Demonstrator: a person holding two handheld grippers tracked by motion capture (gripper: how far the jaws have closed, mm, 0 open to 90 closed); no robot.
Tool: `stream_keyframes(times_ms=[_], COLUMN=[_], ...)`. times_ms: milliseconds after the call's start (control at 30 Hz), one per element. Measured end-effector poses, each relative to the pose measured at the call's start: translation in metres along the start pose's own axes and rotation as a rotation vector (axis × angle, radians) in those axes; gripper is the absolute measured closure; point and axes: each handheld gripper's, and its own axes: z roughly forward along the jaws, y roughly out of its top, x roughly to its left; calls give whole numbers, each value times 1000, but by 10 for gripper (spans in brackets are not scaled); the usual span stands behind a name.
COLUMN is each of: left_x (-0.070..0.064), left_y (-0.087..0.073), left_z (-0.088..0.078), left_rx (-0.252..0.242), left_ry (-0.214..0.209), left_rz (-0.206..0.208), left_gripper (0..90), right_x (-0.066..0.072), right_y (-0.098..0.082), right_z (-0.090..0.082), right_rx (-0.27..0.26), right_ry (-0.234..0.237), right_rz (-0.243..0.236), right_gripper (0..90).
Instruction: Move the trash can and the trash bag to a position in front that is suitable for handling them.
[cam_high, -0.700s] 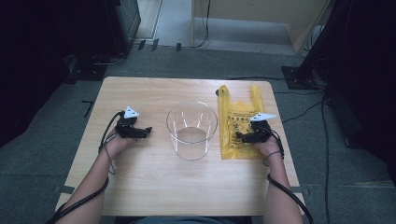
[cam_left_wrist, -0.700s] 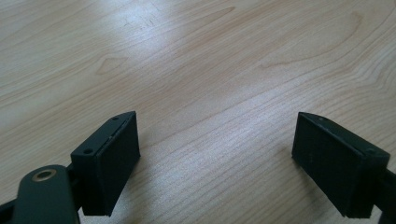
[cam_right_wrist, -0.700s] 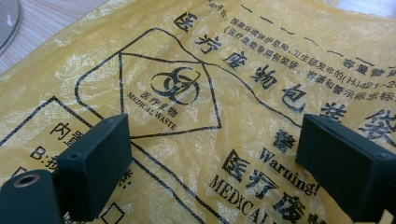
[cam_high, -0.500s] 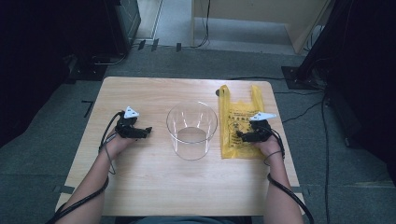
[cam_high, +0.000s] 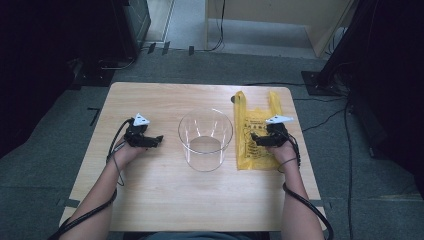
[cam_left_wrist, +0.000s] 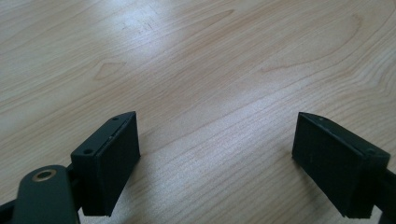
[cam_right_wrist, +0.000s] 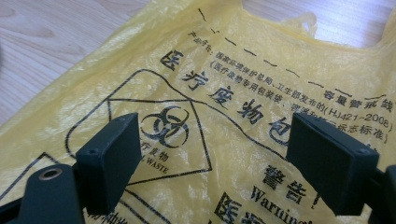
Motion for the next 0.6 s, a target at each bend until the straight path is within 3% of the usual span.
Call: stream_keyframes(times_ms=[67,233,600], left_x=[1,1,1], left_y=[1,3,4], left_z=[1,4,4], left_rx=[1,1,0], left_ry=[-3,-9,-6], left_rz=[7,8,9], left_gripper=[143,143,143], right_x=[-1,-4,-5], right_y=[1,-1,-5], right_z=[3,7,8], right_rx=[24,38,18], right_ry=[8,-12,-22], right_rz=[14,33,34], right_gripper=[223,212,188])
